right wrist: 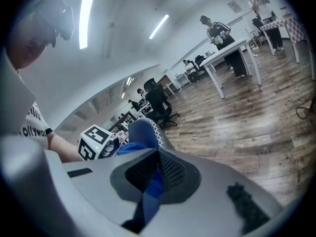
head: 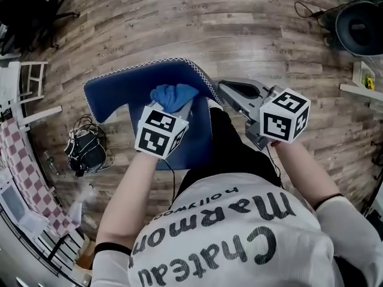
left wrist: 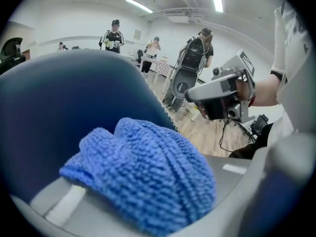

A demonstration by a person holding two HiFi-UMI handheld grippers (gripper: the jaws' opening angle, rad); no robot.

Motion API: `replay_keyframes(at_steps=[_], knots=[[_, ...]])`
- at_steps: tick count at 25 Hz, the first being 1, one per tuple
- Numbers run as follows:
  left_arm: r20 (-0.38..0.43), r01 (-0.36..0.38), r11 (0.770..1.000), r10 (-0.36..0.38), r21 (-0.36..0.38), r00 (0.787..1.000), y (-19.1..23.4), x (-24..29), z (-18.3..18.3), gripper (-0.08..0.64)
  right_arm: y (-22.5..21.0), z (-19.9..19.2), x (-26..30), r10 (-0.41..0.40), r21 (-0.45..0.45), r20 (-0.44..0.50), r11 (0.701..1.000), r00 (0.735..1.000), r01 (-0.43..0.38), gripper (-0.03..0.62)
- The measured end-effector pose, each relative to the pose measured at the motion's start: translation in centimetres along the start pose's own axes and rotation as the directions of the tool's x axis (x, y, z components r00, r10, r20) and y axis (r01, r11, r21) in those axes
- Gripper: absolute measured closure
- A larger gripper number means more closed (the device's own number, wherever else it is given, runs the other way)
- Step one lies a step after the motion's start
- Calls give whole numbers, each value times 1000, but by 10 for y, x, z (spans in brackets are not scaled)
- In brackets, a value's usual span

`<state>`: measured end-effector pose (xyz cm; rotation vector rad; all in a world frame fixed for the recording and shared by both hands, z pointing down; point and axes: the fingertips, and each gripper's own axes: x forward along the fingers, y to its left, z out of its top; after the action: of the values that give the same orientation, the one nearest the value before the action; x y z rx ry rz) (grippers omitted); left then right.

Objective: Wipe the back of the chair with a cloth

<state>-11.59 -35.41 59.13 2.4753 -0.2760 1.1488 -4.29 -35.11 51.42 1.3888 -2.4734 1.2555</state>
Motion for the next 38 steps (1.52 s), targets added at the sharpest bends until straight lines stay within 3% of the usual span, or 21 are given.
replay_keyframes(at_steps=[8,11,14,16,21,23,25,29,38], knots=[[28,111,987,-115,120,993,-48,18,24,528,-3,-6,-10,-7,16,13,1000,1000,7,580],[64,94,995,-96,38,993,-31,11,9,528,-1,-8,-11,-3,19,5,1000,1000,2,580],[26,-21,991,24,-130,999,20,-12,-36,528,1,-6,-5,7,16,-2,1000,1000,-7,580],[-25,-140,969,138,-205,990,61,-41,-72,528,5,-4,-1,15,8,-4,1000,1000,-15,580],[-134,-415,862,393,-291,910,143,-123,-134,528,14,-4,9,34,-3,-14,999,999,-35,580],[-149,-462,831,438,-308,887,162,-142,-144,528,18,-6,14,40,-3,-25,999,999,-41,580],[-156,-479,819,453,-317,878,172,-147,-148,528,21,-9,18,47,-7,-35,999,998,-47,580],[-169,-465,840,433,-281,885,176,-132,-146,528,21,-6,24,44,-30,-33,999,998,-45,580],[-150,-283,940,256,-192,955,139,-61,-111,529,-6,3,4,-26,-18,2,999,1000,26,579]])
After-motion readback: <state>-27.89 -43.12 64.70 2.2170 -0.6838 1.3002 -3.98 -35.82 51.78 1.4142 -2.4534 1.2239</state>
